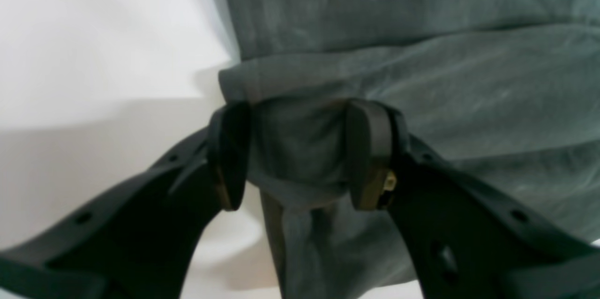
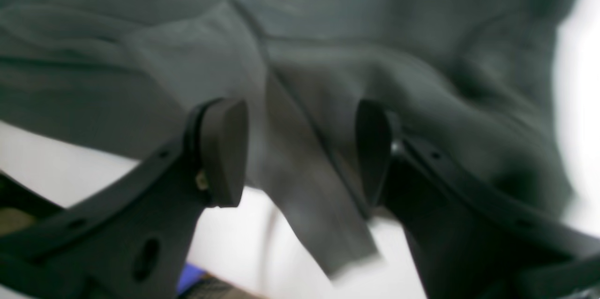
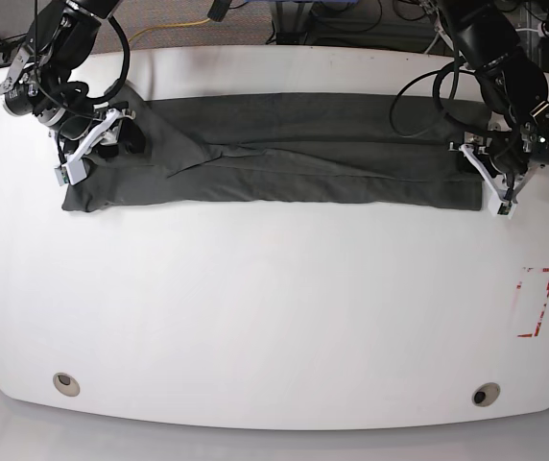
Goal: Fold the T-shirt properly
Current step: 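Pull the strip end outward with the right gripper to straighten it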
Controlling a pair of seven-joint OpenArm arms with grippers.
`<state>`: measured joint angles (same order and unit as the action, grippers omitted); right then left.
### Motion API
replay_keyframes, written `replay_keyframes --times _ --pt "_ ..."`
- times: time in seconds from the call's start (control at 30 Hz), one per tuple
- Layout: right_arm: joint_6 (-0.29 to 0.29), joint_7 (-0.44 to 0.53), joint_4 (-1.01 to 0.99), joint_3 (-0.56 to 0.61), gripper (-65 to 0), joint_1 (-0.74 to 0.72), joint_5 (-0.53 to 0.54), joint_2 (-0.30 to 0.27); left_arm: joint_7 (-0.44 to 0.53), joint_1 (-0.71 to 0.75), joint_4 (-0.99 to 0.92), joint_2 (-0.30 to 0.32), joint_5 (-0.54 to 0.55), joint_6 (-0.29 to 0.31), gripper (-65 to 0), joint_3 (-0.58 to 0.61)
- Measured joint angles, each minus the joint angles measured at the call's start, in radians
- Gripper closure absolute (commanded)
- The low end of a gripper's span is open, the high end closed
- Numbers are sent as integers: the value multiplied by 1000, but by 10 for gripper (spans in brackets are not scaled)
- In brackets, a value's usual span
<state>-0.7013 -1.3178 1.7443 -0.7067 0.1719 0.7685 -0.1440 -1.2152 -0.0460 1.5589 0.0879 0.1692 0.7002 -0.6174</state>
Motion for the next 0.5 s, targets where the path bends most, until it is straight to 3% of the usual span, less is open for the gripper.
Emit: replay_keyframes --times 0.1,0.37,0.5 --pt "6 43 -98 1 -341 -21 -12 -8 -5 -19 -2 1 45 -1 -311 -3" --pt "1 129 -322 0 -341 -75 20 -88 -20 -24 -7 29 343 -3 -314 -1" --pt "2 138 -328 2 -341 -79 12 -91 -79 -24 -16 69 472 -3 -378 -3"
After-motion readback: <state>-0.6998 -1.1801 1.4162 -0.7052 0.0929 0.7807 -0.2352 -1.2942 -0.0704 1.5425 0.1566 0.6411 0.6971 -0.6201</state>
